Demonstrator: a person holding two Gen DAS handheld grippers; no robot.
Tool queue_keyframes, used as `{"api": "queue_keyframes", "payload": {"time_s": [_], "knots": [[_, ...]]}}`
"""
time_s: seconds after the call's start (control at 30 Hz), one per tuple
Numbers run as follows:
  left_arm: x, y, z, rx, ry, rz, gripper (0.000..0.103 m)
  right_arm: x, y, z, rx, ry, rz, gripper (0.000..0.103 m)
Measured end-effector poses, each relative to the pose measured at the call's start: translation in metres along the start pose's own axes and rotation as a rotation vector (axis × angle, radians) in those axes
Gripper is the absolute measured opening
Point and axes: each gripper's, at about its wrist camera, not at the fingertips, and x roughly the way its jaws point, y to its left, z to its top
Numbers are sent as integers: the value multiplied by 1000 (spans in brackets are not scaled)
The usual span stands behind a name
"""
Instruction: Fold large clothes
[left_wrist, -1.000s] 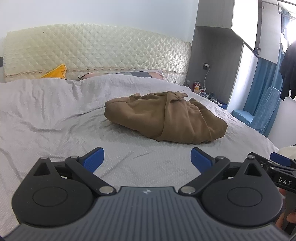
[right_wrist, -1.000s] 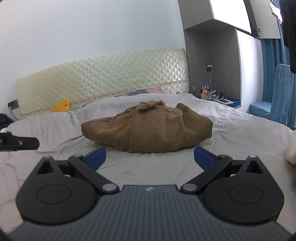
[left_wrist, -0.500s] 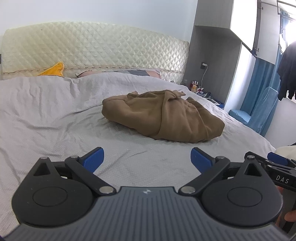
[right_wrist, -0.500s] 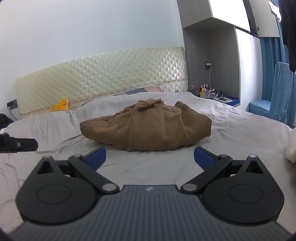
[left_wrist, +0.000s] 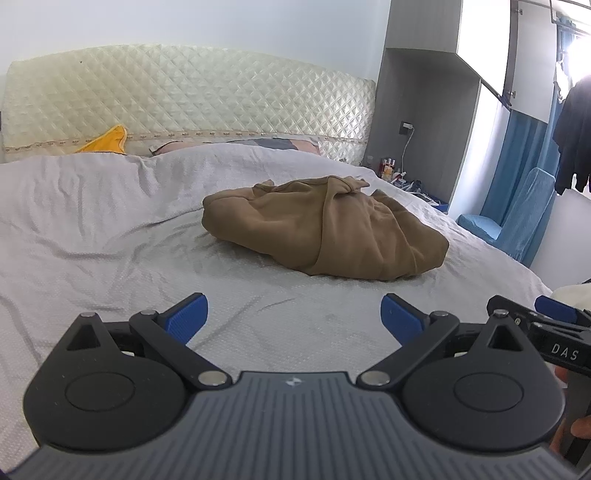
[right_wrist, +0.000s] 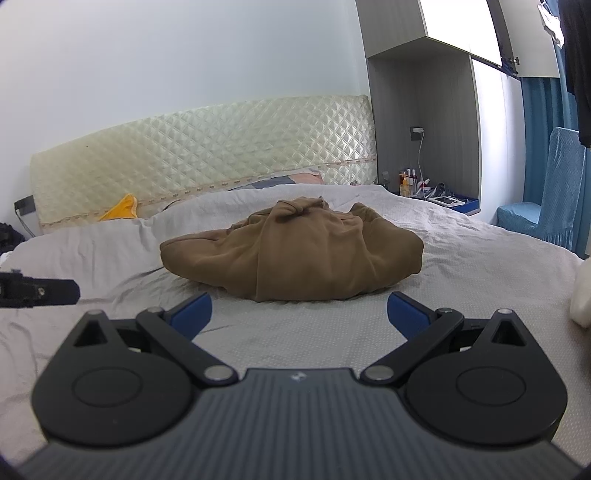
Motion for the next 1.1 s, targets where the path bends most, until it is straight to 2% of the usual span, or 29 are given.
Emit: {"api": "queue_keyframes", "payload": {"time_s": [1.1], "knots": [[1, -8, -4, 1, -23, 27, 102, -1, 4, -6, 15, -5, -7, 103]]}}
